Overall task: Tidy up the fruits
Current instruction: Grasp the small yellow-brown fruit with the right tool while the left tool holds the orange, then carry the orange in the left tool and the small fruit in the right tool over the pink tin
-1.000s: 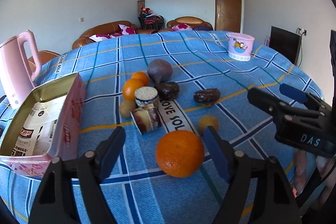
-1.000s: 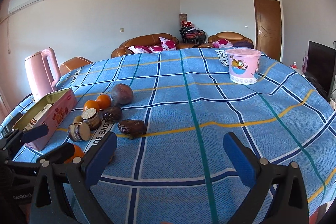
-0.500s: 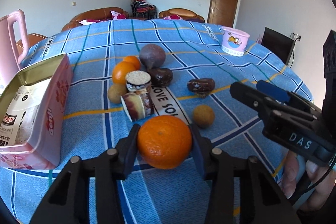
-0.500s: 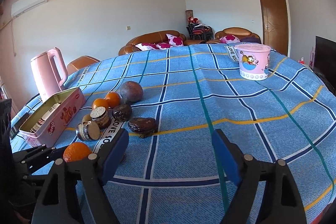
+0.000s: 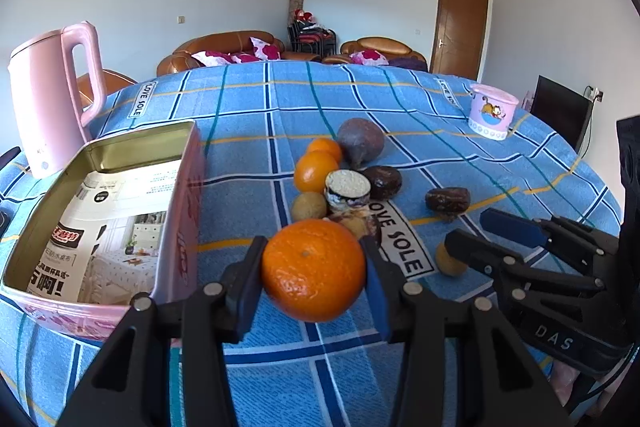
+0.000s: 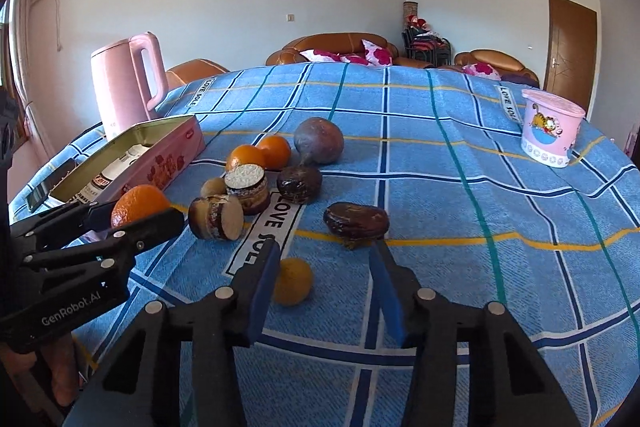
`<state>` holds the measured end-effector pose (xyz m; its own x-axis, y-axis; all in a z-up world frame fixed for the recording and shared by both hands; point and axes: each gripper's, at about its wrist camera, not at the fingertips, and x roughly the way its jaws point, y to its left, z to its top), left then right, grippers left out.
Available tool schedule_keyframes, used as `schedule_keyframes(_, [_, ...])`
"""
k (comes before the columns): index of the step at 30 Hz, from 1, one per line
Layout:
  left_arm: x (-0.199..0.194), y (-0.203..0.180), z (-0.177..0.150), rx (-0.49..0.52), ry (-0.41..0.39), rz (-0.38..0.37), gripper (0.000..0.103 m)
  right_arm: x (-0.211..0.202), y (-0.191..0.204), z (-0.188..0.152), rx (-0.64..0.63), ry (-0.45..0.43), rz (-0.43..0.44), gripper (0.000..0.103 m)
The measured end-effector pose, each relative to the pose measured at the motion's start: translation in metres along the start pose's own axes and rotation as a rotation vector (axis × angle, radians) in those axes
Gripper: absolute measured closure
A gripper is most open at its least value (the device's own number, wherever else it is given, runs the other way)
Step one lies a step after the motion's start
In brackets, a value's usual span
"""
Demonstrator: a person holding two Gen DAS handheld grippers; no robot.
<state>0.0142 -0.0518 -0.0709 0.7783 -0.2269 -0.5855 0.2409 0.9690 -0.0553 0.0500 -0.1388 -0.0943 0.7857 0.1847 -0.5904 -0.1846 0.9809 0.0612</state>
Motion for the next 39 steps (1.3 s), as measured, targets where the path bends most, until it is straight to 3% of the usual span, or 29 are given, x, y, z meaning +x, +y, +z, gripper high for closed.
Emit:
schedule_keyframes(6, [-0.001, 0.004, -0.001, -0.018, -0.003, -0.008, 0.056, 0.006, 0.009, -0.001, -0.035, 0.037, 0.063, 0.055])
schedule_keyframes(10, [-0.002, 0.004, -0.002, -0.014, -0.005, -0.006, 0.056, 0.010, 0.015, -0.003, -0.071, 0.066, 0.079, 0.069])
schedule_keyframes(15, [-0.003, 0.004, -0.001, -0.013, -0.011, -0.007, 0.056, 0.011, 0.019, -0.003, -0.097, 0.073, 0.084, 0.075])
schedule_keyframes(39, [-0.016, -0.002, 0.000, 0.008, -0.098, 0.008, 0.056, -0.010, 0.017, -0.008, -0.098, -0.102, 0.099, 0.076])
